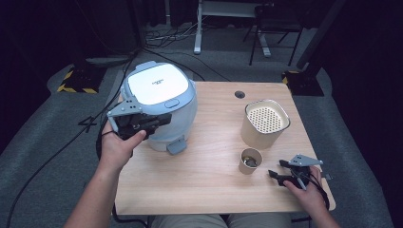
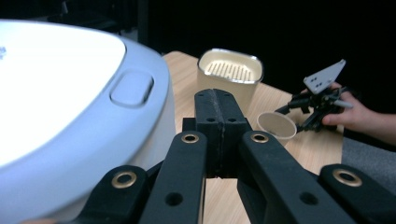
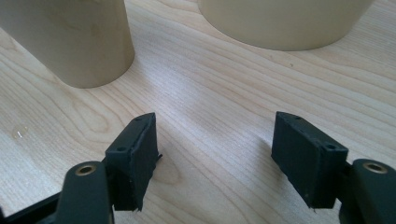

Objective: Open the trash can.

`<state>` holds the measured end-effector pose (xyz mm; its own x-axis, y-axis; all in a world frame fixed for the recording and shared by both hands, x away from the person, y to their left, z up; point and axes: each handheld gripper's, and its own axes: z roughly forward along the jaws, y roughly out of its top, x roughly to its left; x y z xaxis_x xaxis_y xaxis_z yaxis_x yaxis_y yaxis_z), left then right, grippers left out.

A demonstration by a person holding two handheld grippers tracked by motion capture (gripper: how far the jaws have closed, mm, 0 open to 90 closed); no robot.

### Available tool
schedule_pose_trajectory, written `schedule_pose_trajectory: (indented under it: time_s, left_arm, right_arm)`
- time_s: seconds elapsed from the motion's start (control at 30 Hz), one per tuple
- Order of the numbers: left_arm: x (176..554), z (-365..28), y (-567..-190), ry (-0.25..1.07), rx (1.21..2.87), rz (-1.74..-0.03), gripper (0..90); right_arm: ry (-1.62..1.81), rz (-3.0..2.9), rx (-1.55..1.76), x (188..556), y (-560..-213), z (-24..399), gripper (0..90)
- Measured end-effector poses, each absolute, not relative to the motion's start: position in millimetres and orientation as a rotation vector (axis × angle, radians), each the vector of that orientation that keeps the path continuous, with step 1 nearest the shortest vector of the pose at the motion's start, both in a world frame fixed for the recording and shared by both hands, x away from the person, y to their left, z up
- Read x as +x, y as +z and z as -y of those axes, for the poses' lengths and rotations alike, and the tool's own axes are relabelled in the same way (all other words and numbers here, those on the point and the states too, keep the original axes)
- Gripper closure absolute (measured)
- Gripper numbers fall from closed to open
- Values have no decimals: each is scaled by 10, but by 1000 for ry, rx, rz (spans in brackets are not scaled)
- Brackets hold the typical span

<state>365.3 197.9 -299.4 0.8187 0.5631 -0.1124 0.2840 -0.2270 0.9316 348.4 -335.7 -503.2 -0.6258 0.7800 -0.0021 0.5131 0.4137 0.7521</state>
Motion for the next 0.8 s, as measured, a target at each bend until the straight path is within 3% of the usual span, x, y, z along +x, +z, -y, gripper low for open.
schedule_pose_trajectory:
  time_s: [0.33,0.8]
  left_arm:
    - [3801,-1943,-2795,330,1816,-676,897]
    - [3990,-1862,-2827,429,1887,-760,888]
  right_arm:
    - [1046,-2316,1112,3478,-5032,3353,324]
    - [1046,-2316,1111,3478,-5032,3353,325]
